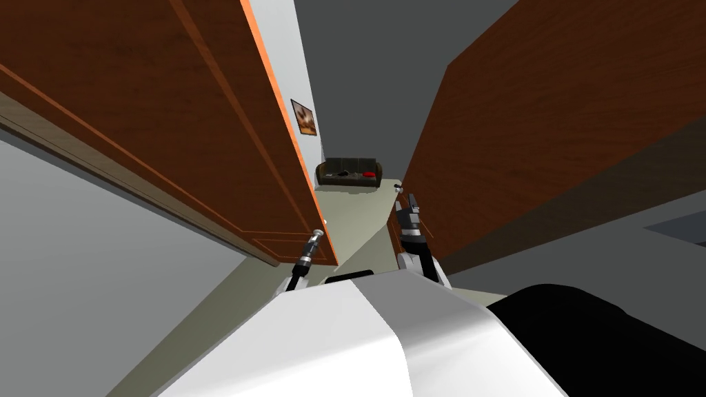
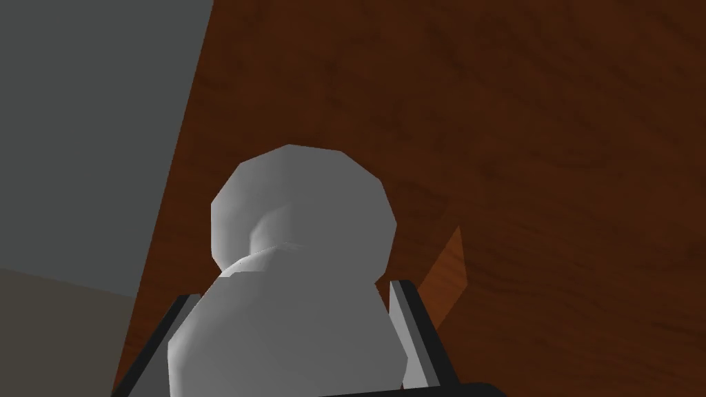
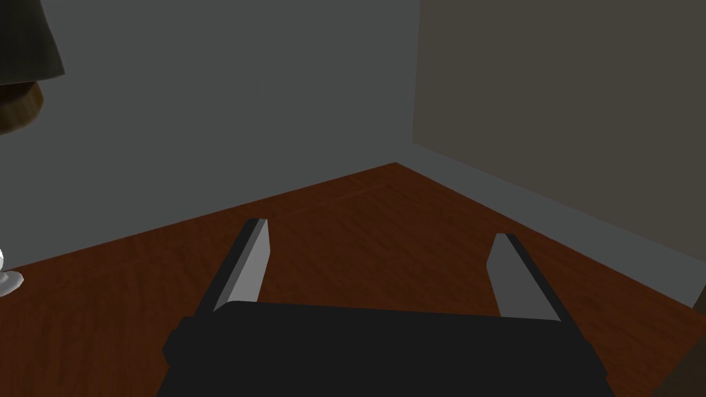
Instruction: Push the door open
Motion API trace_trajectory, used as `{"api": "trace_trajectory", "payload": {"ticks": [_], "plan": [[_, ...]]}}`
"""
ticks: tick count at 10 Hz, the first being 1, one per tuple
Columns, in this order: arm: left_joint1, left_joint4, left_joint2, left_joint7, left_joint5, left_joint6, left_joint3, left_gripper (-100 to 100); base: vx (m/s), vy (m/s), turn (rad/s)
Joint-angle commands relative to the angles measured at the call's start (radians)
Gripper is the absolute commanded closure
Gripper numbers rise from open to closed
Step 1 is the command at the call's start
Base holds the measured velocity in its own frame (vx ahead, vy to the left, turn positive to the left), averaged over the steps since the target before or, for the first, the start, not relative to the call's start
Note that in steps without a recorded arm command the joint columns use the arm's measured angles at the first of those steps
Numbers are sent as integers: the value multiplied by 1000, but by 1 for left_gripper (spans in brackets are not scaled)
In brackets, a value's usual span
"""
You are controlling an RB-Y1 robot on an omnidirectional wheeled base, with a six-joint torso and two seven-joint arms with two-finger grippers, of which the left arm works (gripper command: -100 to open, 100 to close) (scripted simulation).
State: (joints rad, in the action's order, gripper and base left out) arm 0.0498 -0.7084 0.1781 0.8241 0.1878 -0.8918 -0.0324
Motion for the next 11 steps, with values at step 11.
{"api": "trace_trajectory", "payload": {"ticks": [11], "plan": [[16, -3, -12, -293, -105, 5, 30, 100, 37, 1, -27]]}}
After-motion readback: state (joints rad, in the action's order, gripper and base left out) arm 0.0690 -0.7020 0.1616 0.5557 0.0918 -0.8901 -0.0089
